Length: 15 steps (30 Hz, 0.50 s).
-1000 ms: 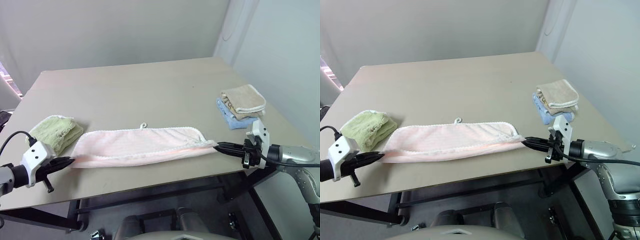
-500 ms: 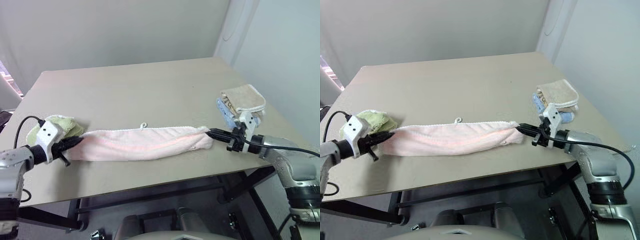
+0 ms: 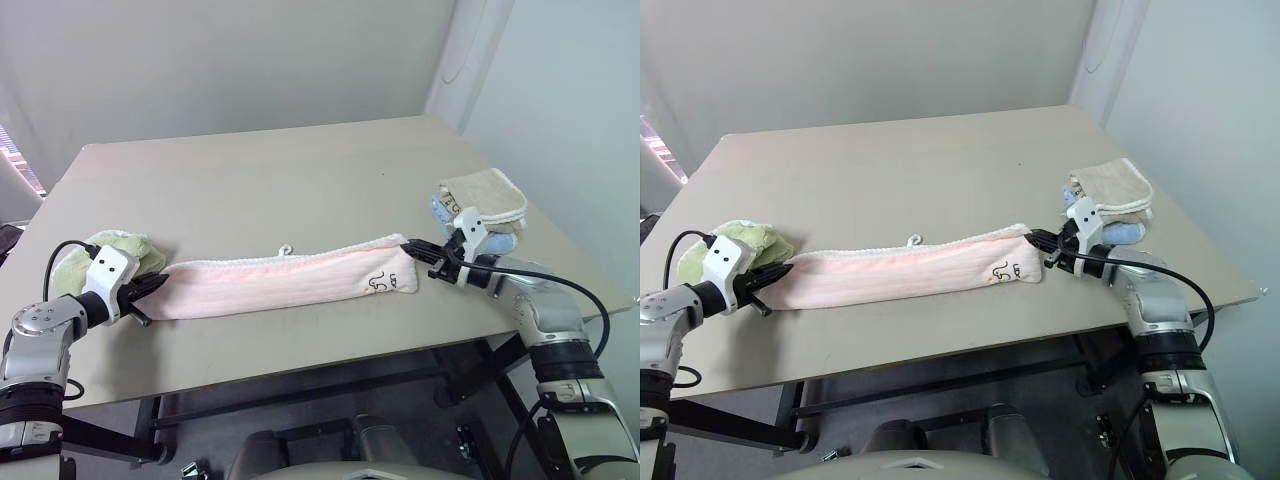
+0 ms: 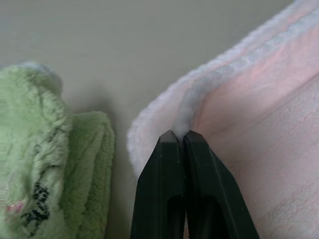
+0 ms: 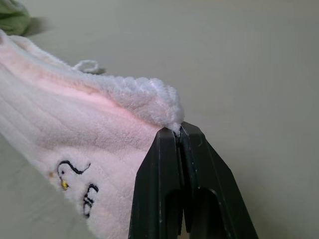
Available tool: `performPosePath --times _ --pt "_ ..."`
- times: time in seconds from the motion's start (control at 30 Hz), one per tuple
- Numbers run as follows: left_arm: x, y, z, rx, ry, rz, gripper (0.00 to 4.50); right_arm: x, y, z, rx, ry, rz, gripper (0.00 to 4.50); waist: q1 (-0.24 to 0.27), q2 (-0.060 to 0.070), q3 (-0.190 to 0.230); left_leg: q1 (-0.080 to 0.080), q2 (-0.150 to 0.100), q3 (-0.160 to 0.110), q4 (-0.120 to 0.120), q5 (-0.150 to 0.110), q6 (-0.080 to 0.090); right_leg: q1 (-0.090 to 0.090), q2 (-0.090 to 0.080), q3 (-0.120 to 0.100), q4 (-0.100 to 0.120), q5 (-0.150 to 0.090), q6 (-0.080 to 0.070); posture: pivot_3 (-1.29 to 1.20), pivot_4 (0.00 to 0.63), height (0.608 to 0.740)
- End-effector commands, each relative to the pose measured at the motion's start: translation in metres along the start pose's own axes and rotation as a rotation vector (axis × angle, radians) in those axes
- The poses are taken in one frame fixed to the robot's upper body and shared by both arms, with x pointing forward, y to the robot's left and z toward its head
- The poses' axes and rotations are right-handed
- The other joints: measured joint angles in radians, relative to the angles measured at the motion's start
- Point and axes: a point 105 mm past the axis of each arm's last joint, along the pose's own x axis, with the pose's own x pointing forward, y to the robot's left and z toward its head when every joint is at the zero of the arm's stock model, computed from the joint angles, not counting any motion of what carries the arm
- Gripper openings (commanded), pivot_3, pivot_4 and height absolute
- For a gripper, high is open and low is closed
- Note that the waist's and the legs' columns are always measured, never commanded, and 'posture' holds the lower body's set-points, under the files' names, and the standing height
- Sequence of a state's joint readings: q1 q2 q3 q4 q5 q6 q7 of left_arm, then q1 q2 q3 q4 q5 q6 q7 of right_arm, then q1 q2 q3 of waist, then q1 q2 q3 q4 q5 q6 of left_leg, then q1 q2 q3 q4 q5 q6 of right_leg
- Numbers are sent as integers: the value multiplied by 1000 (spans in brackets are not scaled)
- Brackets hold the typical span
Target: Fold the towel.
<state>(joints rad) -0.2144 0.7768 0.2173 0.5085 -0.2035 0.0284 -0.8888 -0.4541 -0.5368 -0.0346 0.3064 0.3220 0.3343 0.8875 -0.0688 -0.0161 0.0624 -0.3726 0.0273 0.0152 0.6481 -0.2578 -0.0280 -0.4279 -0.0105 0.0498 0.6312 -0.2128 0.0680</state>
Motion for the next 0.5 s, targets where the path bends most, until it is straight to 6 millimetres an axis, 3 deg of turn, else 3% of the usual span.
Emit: performPosePath --times 0.03,0.3,0.4,0.43,0.5 --pt "4 2 12 44 -34 13 25 7 -1 14 -41 -45 3 0 0 0 0 0 0 0 0 0 0 0 0 0 0 0 0 0 0 729" --pt "11 2 9 30 -25 37 25 16 3 8 -39 -20 15 0 0 0 0 0 0 0 -1 0 0 0 0 0 0 0 0 0 0 729" --pt "13 -1 0 11 22 22 25 19 -6 6 -26 -10 -42 0 -1 0 0 0 0 0 0 0 0 0 0 0 1 1 0 0 0 729" --pt "14 5 2 -3 13 61 236 20 -10 6 -14 -9 -69 0 -1 0 0 0 0 1 0 0 0 0 0 1 1 1 0 0 0 729" --pt "15 10 8 -23 -16 87 728 22 -14 9 2 -21 -94 464 -1 0 0 0 0 1 0 0 0 0 0 1 1 1 0 0 0 729"
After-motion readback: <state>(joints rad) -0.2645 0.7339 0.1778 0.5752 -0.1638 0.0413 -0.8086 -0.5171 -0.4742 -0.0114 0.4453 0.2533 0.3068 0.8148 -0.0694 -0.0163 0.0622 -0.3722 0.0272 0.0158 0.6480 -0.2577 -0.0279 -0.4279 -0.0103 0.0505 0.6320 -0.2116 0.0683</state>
